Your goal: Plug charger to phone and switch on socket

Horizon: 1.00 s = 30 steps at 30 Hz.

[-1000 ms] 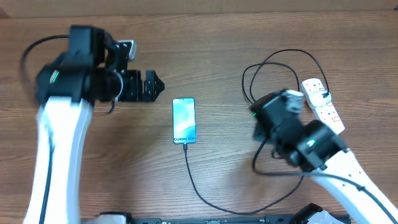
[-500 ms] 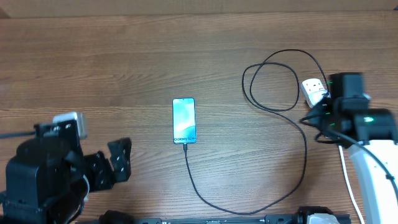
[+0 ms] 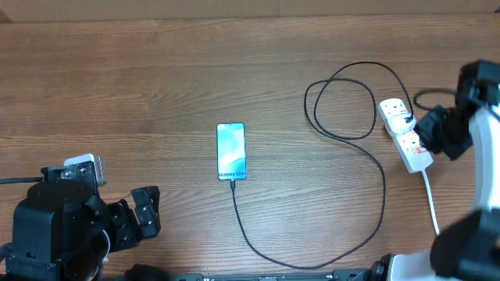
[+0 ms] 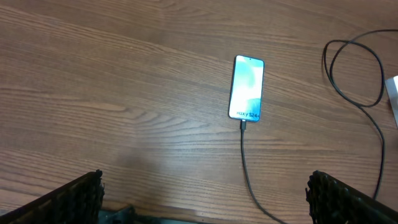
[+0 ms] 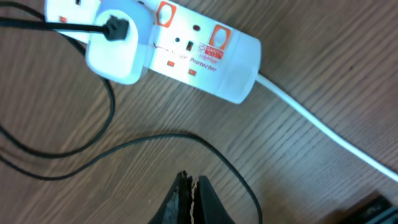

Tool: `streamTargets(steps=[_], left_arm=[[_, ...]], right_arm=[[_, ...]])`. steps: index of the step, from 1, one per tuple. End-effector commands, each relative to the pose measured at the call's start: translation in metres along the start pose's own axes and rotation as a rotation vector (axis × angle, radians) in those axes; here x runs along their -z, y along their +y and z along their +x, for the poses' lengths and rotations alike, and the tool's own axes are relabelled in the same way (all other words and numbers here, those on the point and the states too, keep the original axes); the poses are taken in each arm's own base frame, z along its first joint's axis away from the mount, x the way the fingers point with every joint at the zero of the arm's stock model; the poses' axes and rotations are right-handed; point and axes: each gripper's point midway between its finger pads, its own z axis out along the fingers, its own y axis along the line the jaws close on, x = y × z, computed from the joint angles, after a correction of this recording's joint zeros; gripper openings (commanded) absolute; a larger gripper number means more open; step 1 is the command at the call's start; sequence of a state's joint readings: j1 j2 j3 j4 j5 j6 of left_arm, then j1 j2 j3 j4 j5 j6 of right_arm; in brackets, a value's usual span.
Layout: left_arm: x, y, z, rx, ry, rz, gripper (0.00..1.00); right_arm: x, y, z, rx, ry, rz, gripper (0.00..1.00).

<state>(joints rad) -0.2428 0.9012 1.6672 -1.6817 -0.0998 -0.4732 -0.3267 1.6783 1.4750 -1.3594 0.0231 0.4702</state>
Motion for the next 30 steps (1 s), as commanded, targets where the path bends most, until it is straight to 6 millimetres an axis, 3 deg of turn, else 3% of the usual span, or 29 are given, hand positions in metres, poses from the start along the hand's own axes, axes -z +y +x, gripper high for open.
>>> streamTargets(steps=[1,7,13,18,30], left_arm=[[-0.001,0.006,-0.002,0.015,-0.015,-0.034,1.0],[-0.001,0.008,-0.005,0.016,-0.027,-0.05,1.0],[0.0,0.009,-0.005,0.016,-0.03,-0.054,1.0],[0.0,0.009,-0.005,0.015,-0.031,-0.057,1.0],[0.0,0.007,-0.006,0.017,-0.034,-0.042,1.0]], right_arm=[[-0.003,0.013,-0.02,0.039,0.013,-0.005,0.04],[-0.04,0.016,-0.033,0.029,0.083,0.031,0.04],[-0.06,0.017,-0.039,0.059,0.133,-0.013,0.04],[-0.069,0.005,-0.053,0.006,0.132,-0.036,0.04],[-0.072,0.008,-0.061,0.018,0.14,-0.114,0.04]])
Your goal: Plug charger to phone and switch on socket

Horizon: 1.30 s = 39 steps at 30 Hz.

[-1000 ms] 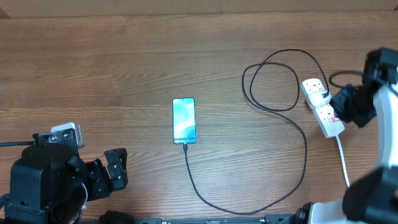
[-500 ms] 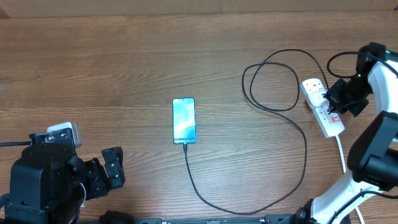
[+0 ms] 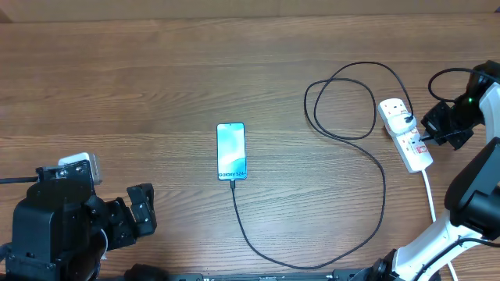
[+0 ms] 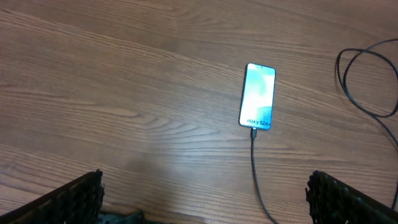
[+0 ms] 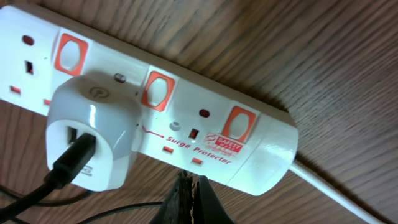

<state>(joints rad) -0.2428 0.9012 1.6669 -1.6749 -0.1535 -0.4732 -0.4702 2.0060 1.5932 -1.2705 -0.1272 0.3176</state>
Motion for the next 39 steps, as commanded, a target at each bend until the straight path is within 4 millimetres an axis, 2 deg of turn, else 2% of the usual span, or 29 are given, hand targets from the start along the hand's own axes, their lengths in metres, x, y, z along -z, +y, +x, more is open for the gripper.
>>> streamTargets(steps=[1,13,18,21,24,32,39], left_arm=[[0.0,-0.001,-0.001,0.017,-0.003,0.003,1.0],[0.0,0.001,-0.002,0.017,-0.01,-0.007,1.0],[0.0,0.006,-0.003,0.015,-0.02,-0.037,1.0],[0.0,0.009,-0.004,0.016,-0.027,-0.053,1.0],[0.0,0.009,-0.004,0.016,-0.027,-0.052,1.0],[0.0,0.009,-0.004,0.016,-0.027,-0.052,1.0],[0.0,0.009,-0.004,0.016,-0.027,-0.052,1.0]], right_arm=[[0.006,0.009,-0.008,0.021,-0.026,-0.029,0.04],[-0.006,0.008,-0.009,0.007,0.059,0.001,0.04],[0.003,0.014,-0.019,-0.01,0.04,-0.011,0.04],[0.003,0.022,-0.019,-0.021,0.053,-0.05,0.04],[-0.004,0.029,-0.018,-0.023,0.08,-0.09,0.04],[-0.036,0.027,-0.019,-0.033,0.14,-0.059,0.04],[-0.036,0.029,-0.024,-0.03,0.121,-0.067,0.04]])
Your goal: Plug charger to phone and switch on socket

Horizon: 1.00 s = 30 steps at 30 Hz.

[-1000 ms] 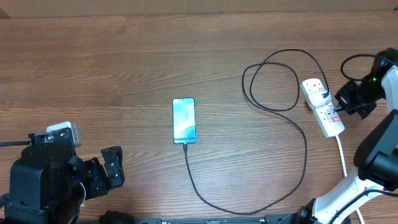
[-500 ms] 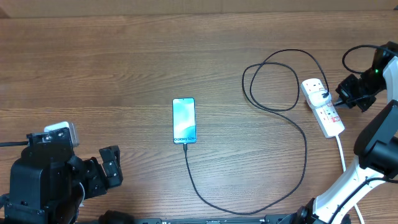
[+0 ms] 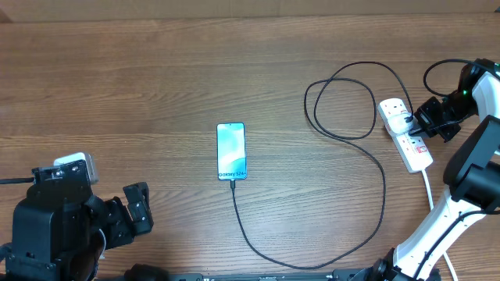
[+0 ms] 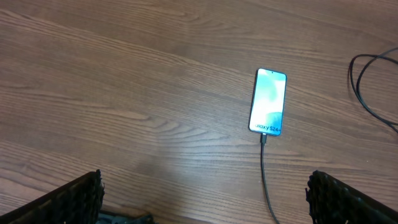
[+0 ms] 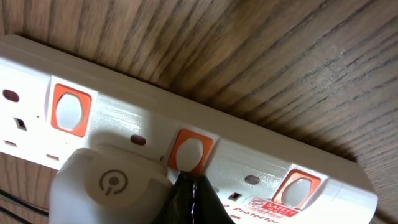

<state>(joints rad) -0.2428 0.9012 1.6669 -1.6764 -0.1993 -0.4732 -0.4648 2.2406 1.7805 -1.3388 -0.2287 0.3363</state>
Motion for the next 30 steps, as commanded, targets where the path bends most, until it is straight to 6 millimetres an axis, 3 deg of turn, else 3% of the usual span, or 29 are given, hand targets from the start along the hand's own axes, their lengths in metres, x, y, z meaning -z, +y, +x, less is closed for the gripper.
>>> streamTargets(steps=[1,5,13,21,27,30], left_arm=[[0.0,0.002,-0.001,0.016,-0.007,-0.011,1.0],[0.0,0.002,-0.001,0.016,-0.007,-0.011,1.0],[0.0,0.002,-0.001,0.016,-0.007,-0.012,1.0],[0.0,0.002,-0.001,0.016,-0.007,-0.012,1.0],[0.0,0.002,-0.001,0.016,-0.007,-0.012,1.0],[0.0,0.002,-0.001,0.016,-0.007,-0.012,1.0]], right_arm=[[0.003,0.007,-0.006,0.008,-0.024,-0.019,0.04],[0.009,0.009,-0.008,0.011,-0.032,-0.022,0.04],[0.043,0.018,-0.014,0.026,-0.081,-0.024,0.04],[0.03,0.014,-0.011,0.024,-0.057,-0.001,0.04],[0.033,-0.018,-0.02,-0.015,-0.118,0.179,0.04],[0.032,-0.015,-0.018,-0.017,-0.107,0.155,0.04]])
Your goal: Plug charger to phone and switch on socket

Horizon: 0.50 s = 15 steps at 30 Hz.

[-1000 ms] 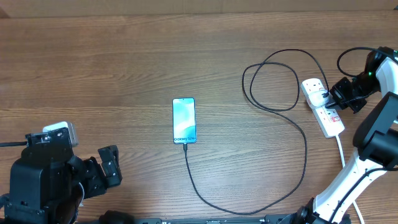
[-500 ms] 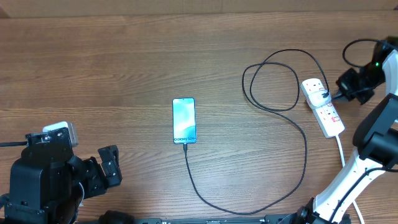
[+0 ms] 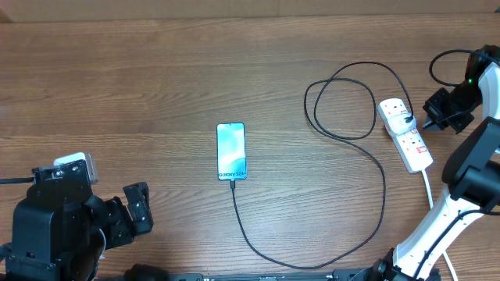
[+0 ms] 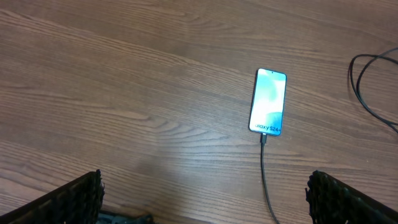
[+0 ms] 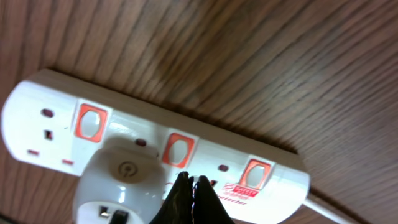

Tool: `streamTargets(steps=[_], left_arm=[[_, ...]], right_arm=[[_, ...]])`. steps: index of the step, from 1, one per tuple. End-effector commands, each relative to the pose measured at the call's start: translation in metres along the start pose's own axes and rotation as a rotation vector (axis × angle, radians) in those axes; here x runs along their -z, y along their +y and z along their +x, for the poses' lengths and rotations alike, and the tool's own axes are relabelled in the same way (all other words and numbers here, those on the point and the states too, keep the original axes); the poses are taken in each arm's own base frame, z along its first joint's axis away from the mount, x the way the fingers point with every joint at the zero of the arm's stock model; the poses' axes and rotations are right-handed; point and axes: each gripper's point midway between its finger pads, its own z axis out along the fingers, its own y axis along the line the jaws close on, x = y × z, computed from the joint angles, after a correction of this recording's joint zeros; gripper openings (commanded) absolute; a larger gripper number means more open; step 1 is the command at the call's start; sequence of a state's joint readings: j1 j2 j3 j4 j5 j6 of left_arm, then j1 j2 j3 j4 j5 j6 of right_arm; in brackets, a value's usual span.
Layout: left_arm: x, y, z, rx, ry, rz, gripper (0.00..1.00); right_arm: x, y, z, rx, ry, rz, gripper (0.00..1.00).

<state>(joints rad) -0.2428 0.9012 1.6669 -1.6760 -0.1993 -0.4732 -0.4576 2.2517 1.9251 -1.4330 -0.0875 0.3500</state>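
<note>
The phone (image 3: 231, 151) lies screen-up and lit mid-table, also in the left wrist view as the phone (image 4: 268, 110), with the black charger cable (image 3: 367, 156) plugged into its bottom end. The cable loops to the white charger plug (image 5: 118, 180) seated in the white power strip (image 3: 405, 133). The strip's orange switches (image 5: 178, 149) show in the right wrist view. My right gripper (image 5: 189, 182) is shut, its tips a little above the strip near the middle switch. My left gripper (image 4: 205, 199) stands open at the near left, empty.
The strip's white lead (image 3: 430, 199) runs toward the front edge at the right. The cable's loop (image 3: 344, 101) lies between the phone and the strip. Bare wooden table (image 3: 117, 94) spreads to the left and back.
My right gripper has drawn back from the middle orange switch, so more of the strip shows. The left arm, the phone and the cable have not moved.
At first my shut right gripper hung beside the strip above the cable. Then it was over the strip's front, then its tips were right at the middle switch, and now it stands farther back. The left arm had drawn slightly away from the phone, which stayed lit.
</note>
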Motion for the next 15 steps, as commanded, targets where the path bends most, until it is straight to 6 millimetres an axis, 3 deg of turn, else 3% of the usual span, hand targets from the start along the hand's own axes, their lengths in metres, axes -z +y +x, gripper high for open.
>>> streamTargets(steps=[1,6,15], left_arm=[[0.0,0.002,-0.001,0.016,-0.007,-0.012,1.0],[0.0,0.002,-0.001,0.016,-0.007,-0.012,1.0],[0.0,0.002,-0.001,0.016,-0.007,-0.012,1.0]], right_arm=[[-0.001,-0.006,-0.002,-0.01,-0.01,0.031,0.04],[-0.005,0.006,0.007,0.022,0.03,-0.027,0.04],[-0.021,0.005,0.012,0.035,0.05,-0.018,0.04]])
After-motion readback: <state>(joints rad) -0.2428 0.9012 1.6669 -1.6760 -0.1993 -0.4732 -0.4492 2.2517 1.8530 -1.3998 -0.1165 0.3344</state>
